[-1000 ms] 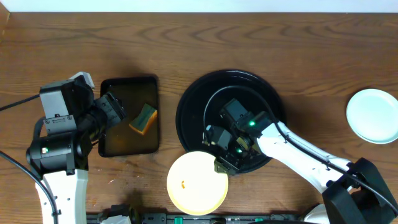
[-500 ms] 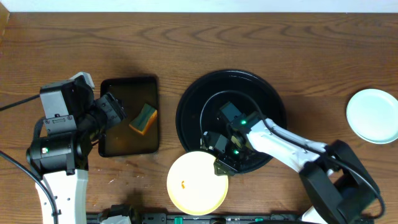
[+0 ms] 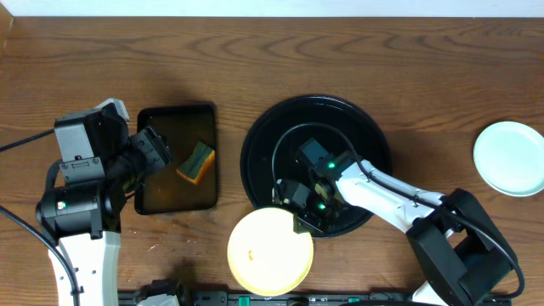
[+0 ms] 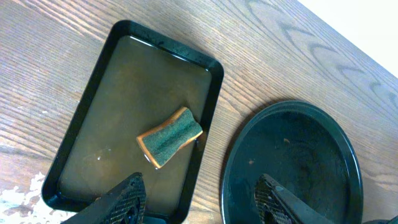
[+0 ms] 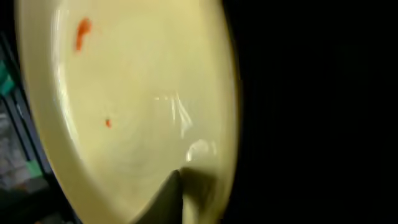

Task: Clean dirty plates on tray and stack at the side
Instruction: 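Drag the yellow plate onto the black tray center with right gripper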

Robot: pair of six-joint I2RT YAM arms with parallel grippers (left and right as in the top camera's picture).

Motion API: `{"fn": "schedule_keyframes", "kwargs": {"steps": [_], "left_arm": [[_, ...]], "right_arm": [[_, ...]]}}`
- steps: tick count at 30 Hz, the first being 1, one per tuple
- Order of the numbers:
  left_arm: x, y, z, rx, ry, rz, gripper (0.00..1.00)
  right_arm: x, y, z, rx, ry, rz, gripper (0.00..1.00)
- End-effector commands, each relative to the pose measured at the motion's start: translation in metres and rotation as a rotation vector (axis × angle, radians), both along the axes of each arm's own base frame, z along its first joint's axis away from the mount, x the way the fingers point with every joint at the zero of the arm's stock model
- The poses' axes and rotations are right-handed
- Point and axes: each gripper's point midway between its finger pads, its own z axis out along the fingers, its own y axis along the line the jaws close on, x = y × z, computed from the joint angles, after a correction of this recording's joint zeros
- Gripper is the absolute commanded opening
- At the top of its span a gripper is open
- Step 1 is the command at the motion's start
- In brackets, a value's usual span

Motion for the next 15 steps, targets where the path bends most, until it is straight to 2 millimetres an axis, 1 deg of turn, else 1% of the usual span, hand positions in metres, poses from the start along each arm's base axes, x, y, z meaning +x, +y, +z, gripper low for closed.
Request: {"fn": "schedule_keyframes", "kwargs": {"steps": [1,4,7,11,14,15], "left_arm": [[0.000,0.003,-0.002,0.015,0.006,0.000,0.58],[-0.001,0.003,-0.003,0.014,0.009,0.000,0.58],[-0.001,0.003,-0.003,0.014,0.009,0.000,0.58],[-0.001,0.003,-0.003,0.014,0.009,0.000,0.59],[-0.001,0.003,-0.003,0.014,0.009,0.000,0.58],[-0.001,0.003,-0.003,0.014,0.009,0.000,0.58]], "right_arm": [[0.014,0.005,0.007,0.017,-0.035,-0.007,0.01],[0.027,-0.002,0.010,-0.008,-0.032,-0.081,0.01],[0.050,-0.010,0.015,-0.020,-0.024,-0.211,0.01],[0.079,-0.024,0.022,-0.022,-0.035,-0.343,0.01],[0.113,-0.047,0.018,-0.107,-0.069,-0.578,0.01],[0.120,-0.053,0.017,-0.126,-0.073,-0.641,0.01]]}}
